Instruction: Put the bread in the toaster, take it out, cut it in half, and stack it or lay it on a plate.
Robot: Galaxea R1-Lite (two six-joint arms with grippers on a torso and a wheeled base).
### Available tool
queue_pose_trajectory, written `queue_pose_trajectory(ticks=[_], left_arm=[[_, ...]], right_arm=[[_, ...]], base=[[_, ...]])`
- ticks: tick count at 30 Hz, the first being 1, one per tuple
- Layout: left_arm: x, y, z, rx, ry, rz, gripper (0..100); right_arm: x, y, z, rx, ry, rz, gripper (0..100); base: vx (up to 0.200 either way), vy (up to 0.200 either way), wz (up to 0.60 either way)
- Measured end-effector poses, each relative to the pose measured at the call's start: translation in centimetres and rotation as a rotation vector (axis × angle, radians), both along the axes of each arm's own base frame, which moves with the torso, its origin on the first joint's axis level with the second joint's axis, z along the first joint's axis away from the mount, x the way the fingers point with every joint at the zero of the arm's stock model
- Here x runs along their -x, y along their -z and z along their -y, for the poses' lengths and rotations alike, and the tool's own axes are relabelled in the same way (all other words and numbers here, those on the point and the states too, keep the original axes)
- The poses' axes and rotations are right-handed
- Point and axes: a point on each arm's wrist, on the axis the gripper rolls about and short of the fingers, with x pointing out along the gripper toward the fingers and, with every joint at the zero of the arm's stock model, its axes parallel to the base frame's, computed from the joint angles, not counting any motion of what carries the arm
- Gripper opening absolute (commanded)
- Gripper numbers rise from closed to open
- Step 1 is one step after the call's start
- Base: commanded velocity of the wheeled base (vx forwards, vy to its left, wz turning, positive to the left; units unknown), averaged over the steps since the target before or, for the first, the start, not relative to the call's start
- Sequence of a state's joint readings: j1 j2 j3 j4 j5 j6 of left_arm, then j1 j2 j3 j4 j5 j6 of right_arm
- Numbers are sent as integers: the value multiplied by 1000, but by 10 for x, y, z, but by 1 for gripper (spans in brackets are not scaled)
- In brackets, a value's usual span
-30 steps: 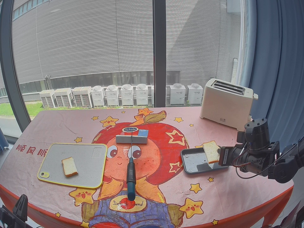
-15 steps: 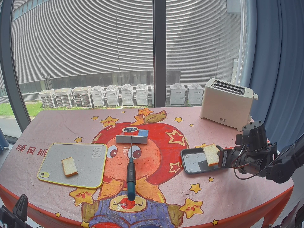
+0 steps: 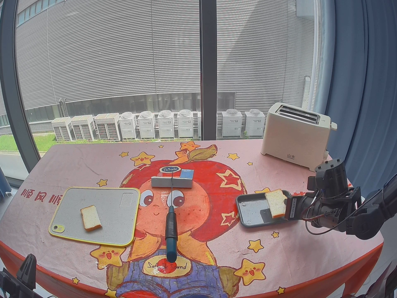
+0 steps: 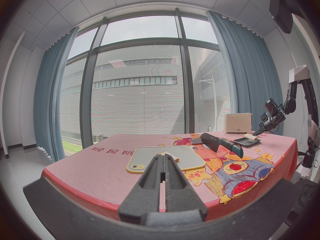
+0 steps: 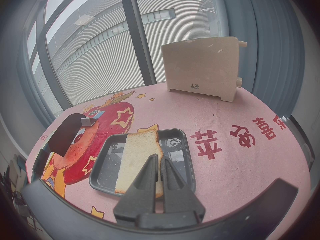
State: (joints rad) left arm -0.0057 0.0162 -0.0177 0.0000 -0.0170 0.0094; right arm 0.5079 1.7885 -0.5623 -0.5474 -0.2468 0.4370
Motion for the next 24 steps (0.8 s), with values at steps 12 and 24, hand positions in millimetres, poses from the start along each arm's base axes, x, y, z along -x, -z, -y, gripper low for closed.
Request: queue_pose_trajectory(ticks=[12,24], left_arm=[[0,0,0,0,0,0,0],[0,0,0,0,0,0,0]], right_arm=[[-4,3,3,10,12,-7,0],[-4,3,3,10,14,-7,0]], base=[[0,0,0],[0,0,0]])
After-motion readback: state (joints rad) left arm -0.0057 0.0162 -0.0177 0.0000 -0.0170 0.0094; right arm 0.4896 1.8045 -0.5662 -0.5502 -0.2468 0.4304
